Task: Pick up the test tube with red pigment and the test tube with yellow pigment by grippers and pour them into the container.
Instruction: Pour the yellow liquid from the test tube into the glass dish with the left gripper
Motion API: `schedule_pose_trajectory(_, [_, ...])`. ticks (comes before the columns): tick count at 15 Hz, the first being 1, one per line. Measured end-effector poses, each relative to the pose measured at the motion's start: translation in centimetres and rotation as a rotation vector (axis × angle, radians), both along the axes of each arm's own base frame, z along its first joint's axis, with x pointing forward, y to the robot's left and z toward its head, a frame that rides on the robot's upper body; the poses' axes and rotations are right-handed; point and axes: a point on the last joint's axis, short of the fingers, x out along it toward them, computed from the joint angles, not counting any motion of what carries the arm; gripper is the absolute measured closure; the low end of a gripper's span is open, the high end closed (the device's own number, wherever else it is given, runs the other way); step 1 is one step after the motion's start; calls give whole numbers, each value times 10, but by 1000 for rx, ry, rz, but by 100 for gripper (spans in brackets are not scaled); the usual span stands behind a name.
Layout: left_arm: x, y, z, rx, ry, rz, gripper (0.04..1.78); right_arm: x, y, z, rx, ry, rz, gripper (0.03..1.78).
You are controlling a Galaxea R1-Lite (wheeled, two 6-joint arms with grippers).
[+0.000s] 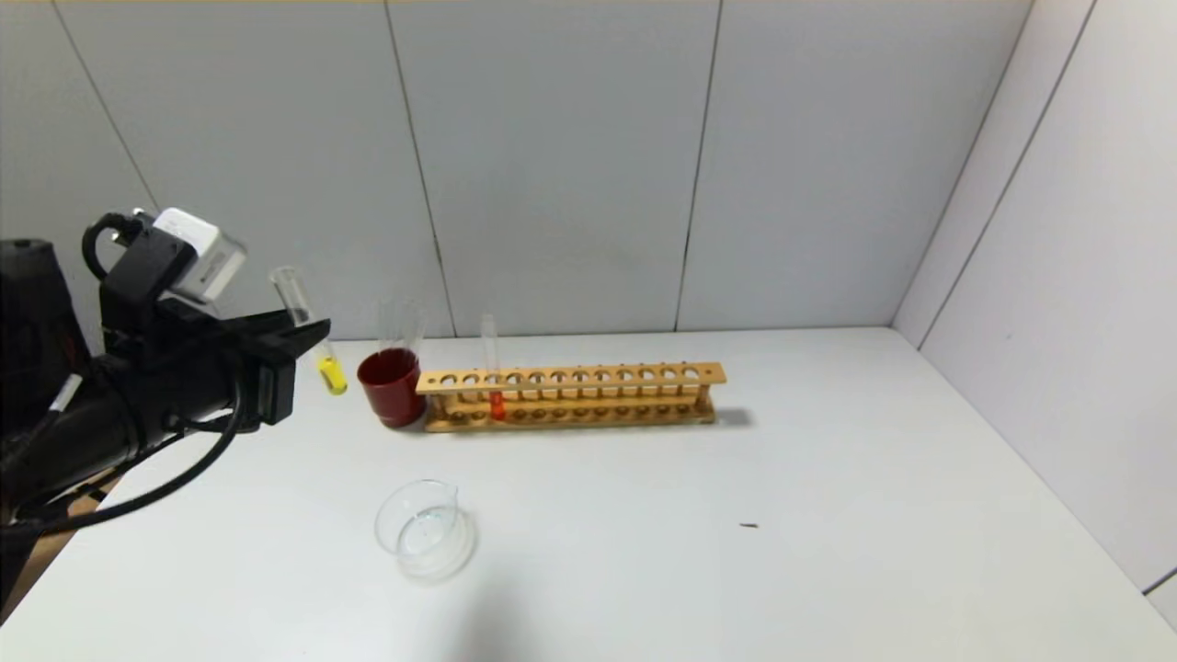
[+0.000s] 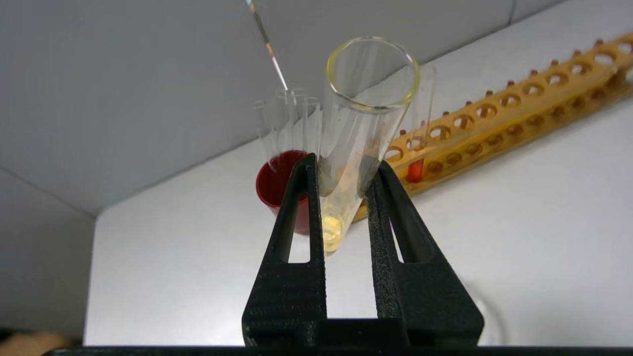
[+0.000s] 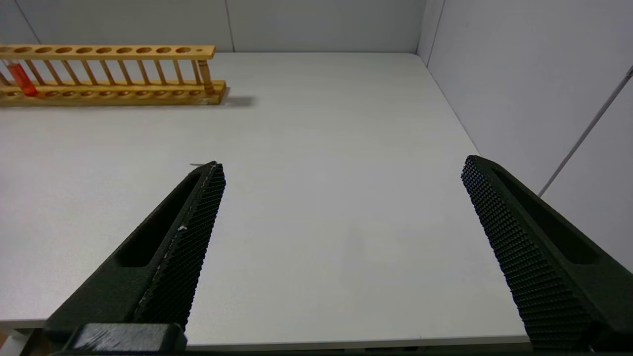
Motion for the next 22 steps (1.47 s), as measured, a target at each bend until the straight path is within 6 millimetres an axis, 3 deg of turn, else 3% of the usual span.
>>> schedule_pose_trajectory(5, [-12,22,-25,333,-166,-241,151,0,0,0,0,0,1,6])
schedule_pose_trajectory(14, [2,33,-64,836,-238,-377,151,0,0,0,0,0,1,6])
schedule_pose_trajectory(22, [19,34,-97,1007,-274,-544,151,0,0,0,0,0,1,6])
